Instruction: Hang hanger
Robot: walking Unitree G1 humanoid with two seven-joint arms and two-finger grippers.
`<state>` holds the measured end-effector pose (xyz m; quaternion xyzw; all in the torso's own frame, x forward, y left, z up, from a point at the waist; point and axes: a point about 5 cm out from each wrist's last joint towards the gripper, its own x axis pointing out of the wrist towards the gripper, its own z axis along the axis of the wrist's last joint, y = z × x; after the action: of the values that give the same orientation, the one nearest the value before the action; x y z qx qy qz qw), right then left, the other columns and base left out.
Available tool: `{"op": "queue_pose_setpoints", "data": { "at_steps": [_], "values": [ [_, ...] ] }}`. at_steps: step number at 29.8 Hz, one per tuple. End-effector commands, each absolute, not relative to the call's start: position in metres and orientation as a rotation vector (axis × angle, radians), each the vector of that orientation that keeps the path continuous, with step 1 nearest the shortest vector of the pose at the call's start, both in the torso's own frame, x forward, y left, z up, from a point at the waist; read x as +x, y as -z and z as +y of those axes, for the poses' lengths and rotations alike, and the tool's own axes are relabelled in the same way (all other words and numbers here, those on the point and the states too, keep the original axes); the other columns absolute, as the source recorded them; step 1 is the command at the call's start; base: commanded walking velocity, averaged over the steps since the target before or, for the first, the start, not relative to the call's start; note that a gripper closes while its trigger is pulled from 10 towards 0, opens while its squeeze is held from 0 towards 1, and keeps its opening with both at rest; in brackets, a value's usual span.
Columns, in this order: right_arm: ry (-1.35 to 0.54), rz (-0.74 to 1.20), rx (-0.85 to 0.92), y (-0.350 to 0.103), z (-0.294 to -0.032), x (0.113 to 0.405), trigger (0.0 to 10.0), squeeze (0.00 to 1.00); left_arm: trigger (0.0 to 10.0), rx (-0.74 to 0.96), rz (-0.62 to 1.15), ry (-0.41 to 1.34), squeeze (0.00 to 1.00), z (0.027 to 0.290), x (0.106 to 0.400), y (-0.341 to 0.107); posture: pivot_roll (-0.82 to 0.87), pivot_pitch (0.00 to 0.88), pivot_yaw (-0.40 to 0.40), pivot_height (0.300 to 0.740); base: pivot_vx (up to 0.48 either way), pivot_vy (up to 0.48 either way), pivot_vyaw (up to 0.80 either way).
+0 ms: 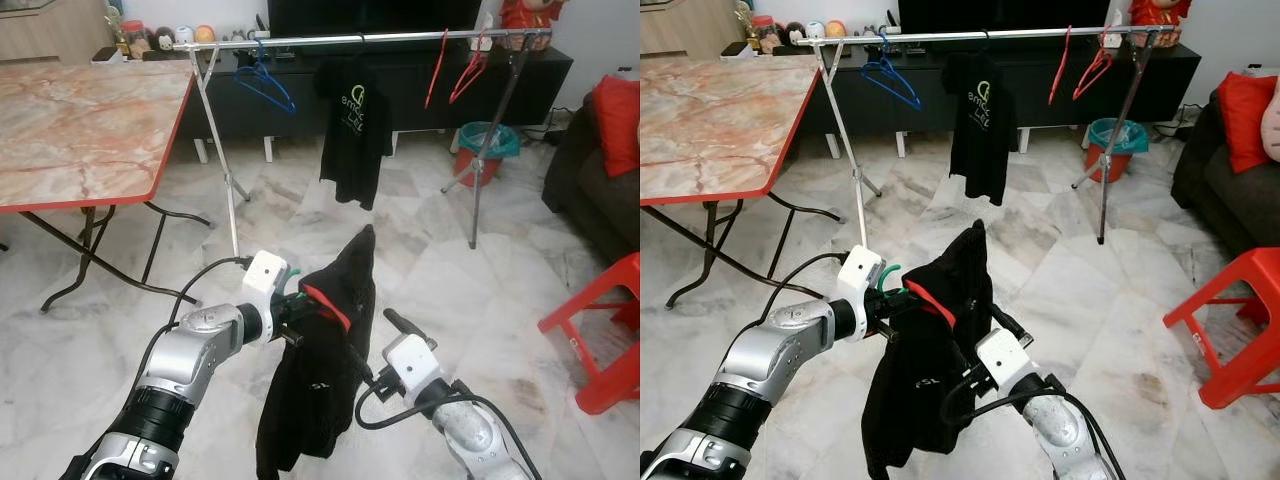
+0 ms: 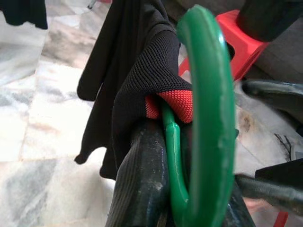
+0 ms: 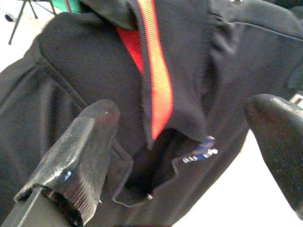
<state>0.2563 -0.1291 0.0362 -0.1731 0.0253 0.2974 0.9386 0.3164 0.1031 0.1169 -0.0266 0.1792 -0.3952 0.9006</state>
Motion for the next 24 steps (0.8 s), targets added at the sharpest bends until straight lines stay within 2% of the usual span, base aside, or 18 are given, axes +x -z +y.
{"op": "queue_pose_setpoints", "data": {
  "at_steps": [1,7,18,24],
  "values": [
    [-0.636,0.035,-0.352,-0.04,-0.125,0.259,10.0,0.0,10.0,-0.048,0.29,0.862,0.0,0.097,0.32,-0.134,-0.01,0.0,0.017,0.74,0.0,0.0,0.0],
    [-0.732,0.064,-0.391,-0.039,-0.119,0.26,10.0,0.0,10.0,-0.043,0.262,0.911,0.0,0.091,0.318,-0.143,-0.01,0.0,0.017,0.74,0.0,0.0,0.0],
    [-0.689,0.073,-0.451,-0.039,-0.121,0.269,10.0,0.0,10.0,-0.055,0.238,0.959,0.0,0.085,0.315,-0.147,0.0,0.0,0.015,0.74,0.0,0.0,0.0],
    [-0.569,0.016,-0.511,-0.048,-0.127,0.278,10.0,0.0,10.0,-0.053,0.244,0.973,0.0,0.084,0.312,-0.145,0.0,0.0,0.015,0.74,0.0,0.0,0.0]
  ]
}}
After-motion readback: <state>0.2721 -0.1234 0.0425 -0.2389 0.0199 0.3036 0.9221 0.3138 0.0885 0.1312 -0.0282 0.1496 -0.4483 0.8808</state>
